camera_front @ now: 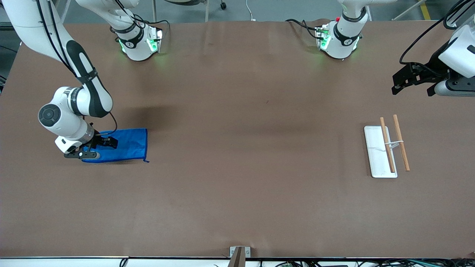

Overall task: Right arm passes towel to left arm to hang
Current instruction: 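Reach the right gripper down to the blue towel's edge, then close the right gripper on the towel edge and lift it, then carry the towel toward center while the left gripper reaches toward it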

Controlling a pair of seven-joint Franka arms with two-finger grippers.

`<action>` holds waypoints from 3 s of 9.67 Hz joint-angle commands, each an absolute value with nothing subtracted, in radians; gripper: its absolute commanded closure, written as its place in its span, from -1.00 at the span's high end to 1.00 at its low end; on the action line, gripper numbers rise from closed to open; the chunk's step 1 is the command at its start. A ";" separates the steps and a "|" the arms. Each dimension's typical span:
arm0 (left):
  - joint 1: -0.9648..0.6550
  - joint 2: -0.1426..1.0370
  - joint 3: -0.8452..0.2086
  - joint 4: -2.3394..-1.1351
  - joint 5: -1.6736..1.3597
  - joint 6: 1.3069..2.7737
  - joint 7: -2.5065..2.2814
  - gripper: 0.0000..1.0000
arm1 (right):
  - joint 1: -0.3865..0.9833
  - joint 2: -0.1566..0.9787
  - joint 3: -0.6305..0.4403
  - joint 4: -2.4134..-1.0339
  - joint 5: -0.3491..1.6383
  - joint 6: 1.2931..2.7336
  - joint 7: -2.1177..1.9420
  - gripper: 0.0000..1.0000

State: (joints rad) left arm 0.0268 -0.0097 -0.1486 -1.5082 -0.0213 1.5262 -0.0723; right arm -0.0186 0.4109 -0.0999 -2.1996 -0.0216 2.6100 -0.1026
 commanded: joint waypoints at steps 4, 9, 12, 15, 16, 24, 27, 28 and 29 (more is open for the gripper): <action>0.035 0.000 -0.153 -1.534 -0.025 1.528 -0.049 0.99 | -0.023 0.420 -0.089 -2.235 -0.032 2.617 -0.110 0.75; 0.035 0.017 -0.153 -1.517 -0.026 1.525 -0.072 0.99 | -0.023 0.437 -0.087 -2.233 -0.020 2.619 -0.106 -0.91; 0.032 0.076 -0.153 -1.464 -0.034 1.526 -0.071 0.99 | -0.015 0.427 -0.083 -2.232 -0.020 2.602 -0.095 -1.00; 0.046 0.064 -0.153 -1.459 -0.037 1.522 -0.058 0.99 | -0.014 0.323 -0.042 -2.152 -0.020 2.336 -0.095 -1.00; 0.046 0.061 -0.153 -1.459 -0.037 1.520 -0.049 0.99 | -0.014 0.271 -0.010 -2.143 -0.020 2.272 -0.089 -1.00; 0.046 0.051 -0.124 -1.523 -0.453 1.314 0.105 0.99 | -0.012 0.140 0.222 -1.962 0.554 1.959 -0.021 -1.00; 0.029 0.054 -0.121 -1.675 -0.648 1.305 0.138 0.99 | -0.011 0.141 0.342 -1.956 0.901 2.037 -0.023 -1.00; 0.025 0.054 -0.120 -1.734 -0.723 1.305 0.170 0.99 | -0.009 0.141 0.391 -1.957 1.001 2.087 -0.021 -1.00; 0.023 0.055 -0.106 -1.820 -0.827 1.310 0.240 0.99 | -0.005 0.143 0.444 -1.956 1.103 2.126 -0.029 -1.00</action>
State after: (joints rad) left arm 0.0278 0.0613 -0.1228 -1.6950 -0.7456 1.2990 0.1590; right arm 0.0005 0.1507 0.3870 -1.9520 1.0014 2.0872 -0.0290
